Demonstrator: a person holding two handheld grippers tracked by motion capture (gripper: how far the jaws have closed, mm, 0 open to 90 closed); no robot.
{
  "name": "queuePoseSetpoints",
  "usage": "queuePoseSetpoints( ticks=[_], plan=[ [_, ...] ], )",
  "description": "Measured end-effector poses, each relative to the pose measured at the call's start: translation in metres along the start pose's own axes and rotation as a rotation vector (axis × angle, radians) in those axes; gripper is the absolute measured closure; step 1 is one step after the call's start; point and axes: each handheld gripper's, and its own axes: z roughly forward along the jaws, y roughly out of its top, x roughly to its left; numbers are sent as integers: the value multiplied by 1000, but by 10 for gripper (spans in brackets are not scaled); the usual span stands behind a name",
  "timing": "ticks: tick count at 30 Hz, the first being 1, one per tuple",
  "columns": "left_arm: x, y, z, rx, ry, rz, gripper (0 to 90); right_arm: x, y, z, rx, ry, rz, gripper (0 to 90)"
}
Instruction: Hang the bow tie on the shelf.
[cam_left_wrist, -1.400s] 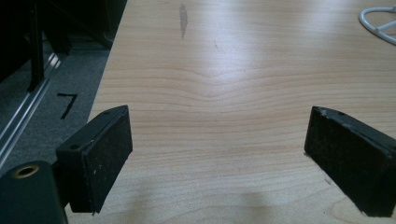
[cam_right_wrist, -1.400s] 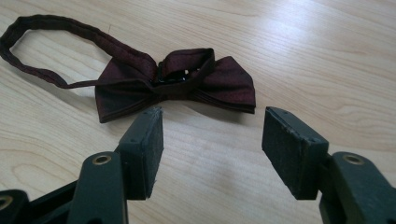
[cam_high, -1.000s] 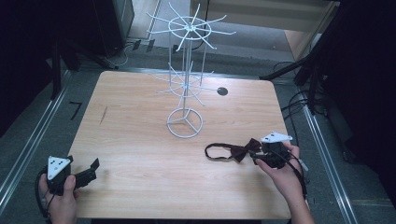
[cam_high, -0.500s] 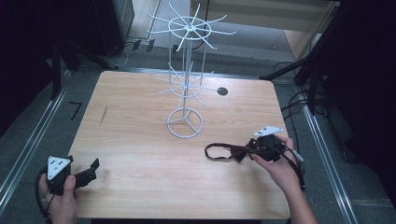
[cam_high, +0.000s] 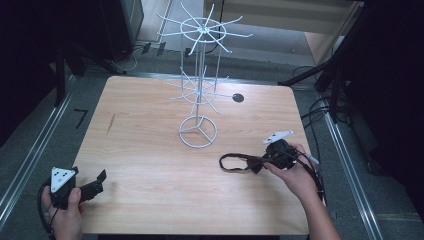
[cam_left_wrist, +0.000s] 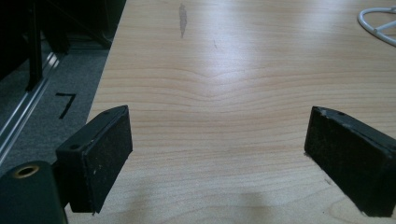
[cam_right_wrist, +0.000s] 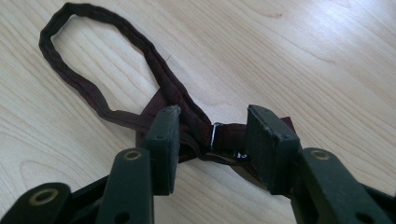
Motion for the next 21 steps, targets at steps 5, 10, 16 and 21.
queuePoseSetpoints(
  ticks=[5, 10, 16, 21],
  plan=[
    [0, 0, 0, 0, 0, -1, 84, 2, 6, 5, 38, 14, -30, 590],
    [0, 0, 0, 0, 0, -1, 84, 3, 8, 8, 52, 17, -41, 600],
    [0, 0, 0, 1, 0, 0, 84, 7, 10, 16, 75, 19, -64, 622],
    [0, 0, 0, 0, 0, -1, 84, 11, 11, 25, 107, 7, -96, 673]
  ],
)
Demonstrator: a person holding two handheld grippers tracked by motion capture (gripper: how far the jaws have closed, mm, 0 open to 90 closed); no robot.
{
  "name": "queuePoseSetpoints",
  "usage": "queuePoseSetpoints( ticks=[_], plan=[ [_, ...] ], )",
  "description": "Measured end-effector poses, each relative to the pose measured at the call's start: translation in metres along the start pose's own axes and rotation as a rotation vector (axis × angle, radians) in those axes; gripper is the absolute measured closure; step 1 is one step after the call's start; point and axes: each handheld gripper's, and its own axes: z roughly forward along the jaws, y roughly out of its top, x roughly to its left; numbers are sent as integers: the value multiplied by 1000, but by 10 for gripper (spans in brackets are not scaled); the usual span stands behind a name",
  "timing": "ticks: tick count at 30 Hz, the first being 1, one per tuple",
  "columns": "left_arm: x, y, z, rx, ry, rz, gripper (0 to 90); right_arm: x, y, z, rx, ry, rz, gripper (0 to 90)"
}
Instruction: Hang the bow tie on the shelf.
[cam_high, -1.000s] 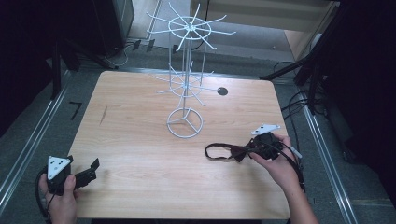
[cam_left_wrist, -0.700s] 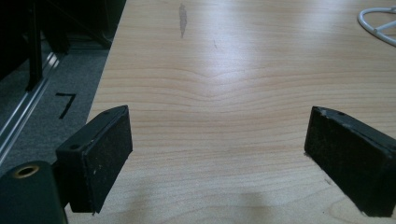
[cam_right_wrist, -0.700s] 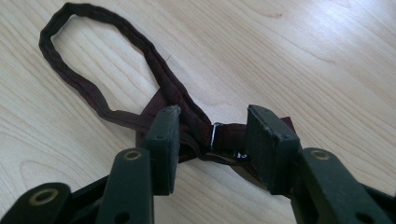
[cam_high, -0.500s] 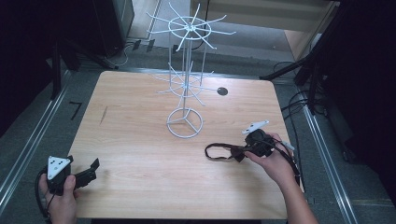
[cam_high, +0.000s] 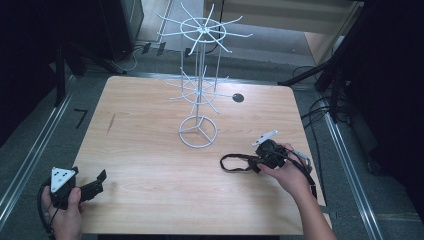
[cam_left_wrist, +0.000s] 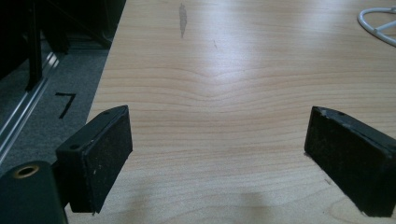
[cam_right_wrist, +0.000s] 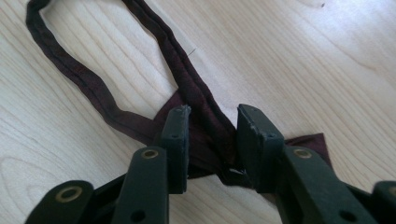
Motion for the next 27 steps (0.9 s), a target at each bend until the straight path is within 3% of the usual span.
queuePoseSetpoints(
  ticks=[8, 12, 18, 22, 23, 27],
  plan=[
    [0, 0, 0, 0, -1, -1, 84, 3, 1, 6, 13, -15, -20, 772],
    [0, 0, 0, -2, -2, -1, 84, 7, -2, 13, 46, -11, -20, 886],
    [0, 0, 0, 0, 0, 0, 83, 5, -4, 12, 35, 1, -6, 900],
    [0, 0, 0, 1, 0, 0, 83, 5, -3, 9, 1, 18, -1, 775],
    [0, 0, 0, 2, 0, 1, 84, 7, -1, 9, -19, 21, -8, 679],
    [0, 0, 0, 1, 0, 1, 84, 12, 2, 11, -30, 14, -26, 581]
  ],
)
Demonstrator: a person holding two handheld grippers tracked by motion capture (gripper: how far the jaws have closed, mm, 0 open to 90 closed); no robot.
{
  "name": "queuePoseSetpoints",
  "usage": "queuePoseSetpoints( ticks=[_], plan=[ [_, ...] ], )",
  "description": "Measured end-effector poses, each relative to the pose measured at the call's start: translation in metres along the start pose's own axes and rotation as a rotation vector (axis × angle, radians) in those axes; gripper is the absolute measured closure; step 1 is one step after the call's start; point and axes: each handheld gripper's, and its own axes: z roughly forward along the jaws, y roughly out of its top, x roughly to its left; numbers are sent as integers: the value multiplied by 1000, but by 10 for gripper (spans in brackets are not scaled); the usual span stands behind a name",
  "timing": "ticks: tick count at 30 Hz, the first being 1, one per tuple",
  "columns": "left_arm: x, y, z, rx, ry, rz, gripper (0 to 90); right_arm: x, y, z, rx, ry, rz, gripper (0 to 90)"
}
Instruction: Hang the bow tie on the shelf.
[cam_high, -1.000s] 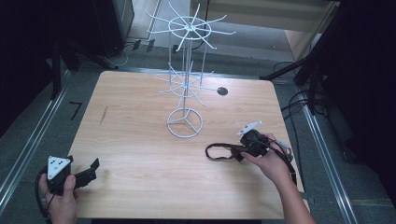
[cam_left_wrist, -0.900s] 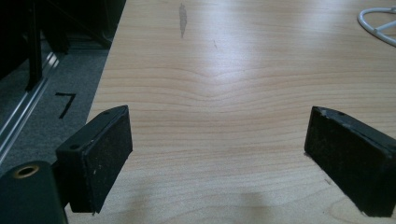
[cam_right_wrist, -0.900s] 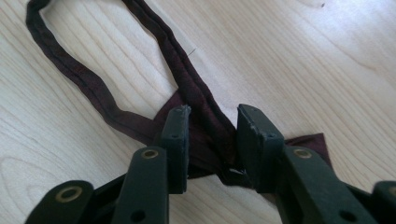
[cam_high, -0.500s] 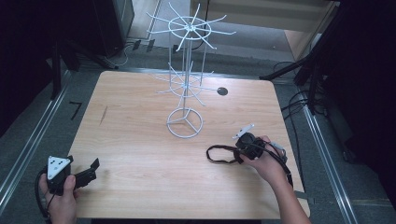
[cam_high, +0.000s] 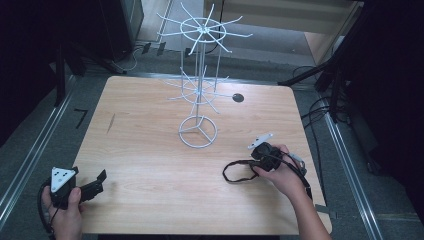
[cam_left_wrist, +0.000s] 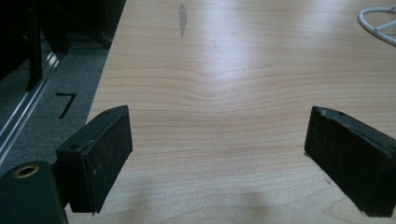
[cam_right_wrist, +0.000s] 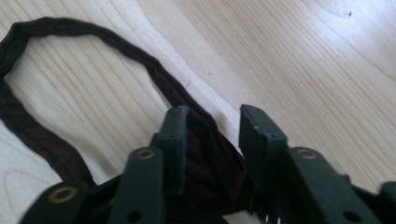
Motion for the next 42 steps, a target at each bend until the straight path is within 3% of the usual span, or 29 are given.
queuePoseSetpoints(
  ticks=[8, 14, 17, 22, 25, 37, 42],
  plan=[
    [0, 0, 0, 0, -2, -1, 84, 9, 9, 7, 0, 50, -23, 604],
    [0, 0, 0, 0, -2, -2, 83, 11, 12, 11, 12, 96, -24, 749],
    [0, 0, 0, 1, -2, -1, 83, 14, 12, 11, 21, 108, -35, 865],
    [0, 0, 0, -2, -3, -3, 84, 16, 13, 10, 19, 112, -29, 896],
    [0, 0, 0, 0, -3, -2, 84, 12, 12, 5, -30, 117, 20, 900],
    [0, 0, 0, 1, -2, -1, 84, -3, 7, -31, -305, 53, 172, 900],
    [0, 0, 0, 1, -3, -2, 84, -6, 6, -42, -403, 36, 206, 900]
  ],
)
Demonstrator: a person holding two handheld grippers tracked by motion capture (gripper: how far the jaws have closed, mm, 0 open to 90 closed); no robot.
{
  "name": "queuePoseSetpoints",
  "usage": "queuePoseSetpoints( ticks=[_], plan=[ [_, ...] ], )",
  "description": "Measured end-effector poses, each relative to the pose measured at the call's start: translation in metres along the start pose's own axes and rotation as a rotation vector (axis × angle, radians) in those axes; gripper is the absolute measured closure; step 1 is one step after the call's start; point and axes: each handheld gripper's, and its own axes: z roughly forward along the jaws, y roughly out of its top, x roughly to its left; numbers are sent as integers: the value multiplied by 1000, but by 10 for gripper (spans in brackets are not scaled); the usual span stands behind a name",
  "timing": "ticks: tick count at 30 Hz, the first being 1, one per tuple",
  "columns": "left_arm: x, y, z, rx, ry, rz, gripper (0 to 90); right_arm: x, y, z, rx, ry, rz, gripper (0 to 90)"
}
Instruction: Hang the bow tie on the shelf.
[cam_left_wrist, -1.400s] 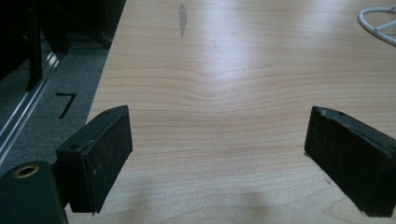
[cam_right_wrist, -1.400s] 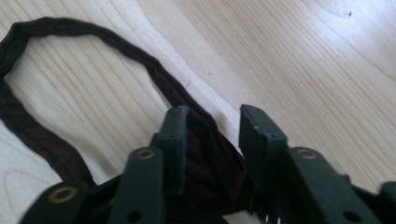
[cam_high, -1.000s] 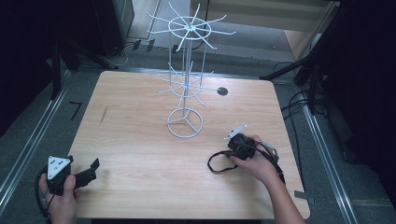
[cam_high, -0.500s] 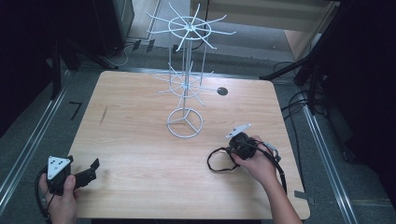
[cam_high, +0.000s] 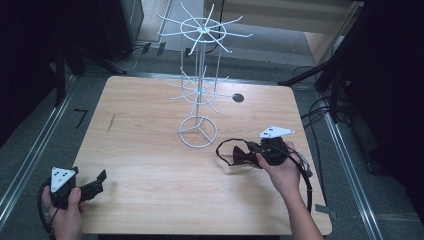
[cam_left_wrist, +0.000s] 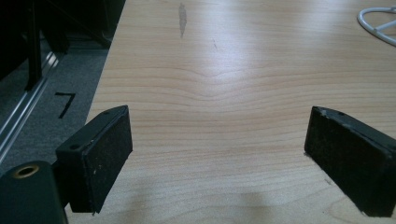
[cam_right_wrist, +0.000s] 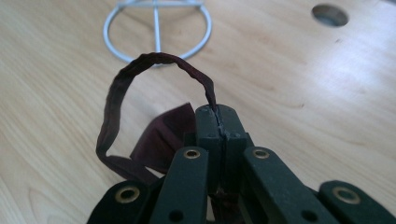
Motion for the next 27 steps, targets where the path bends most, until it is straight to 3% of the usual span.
queuePoseSetpoints(
  ticks=[8, 14, 27],
  plan=[
    [0, 0, 0, -1, 0, 0, 83, 2, 7, -12, -128, -28, 34, 900],
    [0, 0, 0, -3, 0, -1, 84, 6, 13, -19, -195, -40, 48, 900],
    [0, 0, 0, -1, 0, 0, 84, 8, 22, -27, -265, -45, 65, 900]
  ],
)
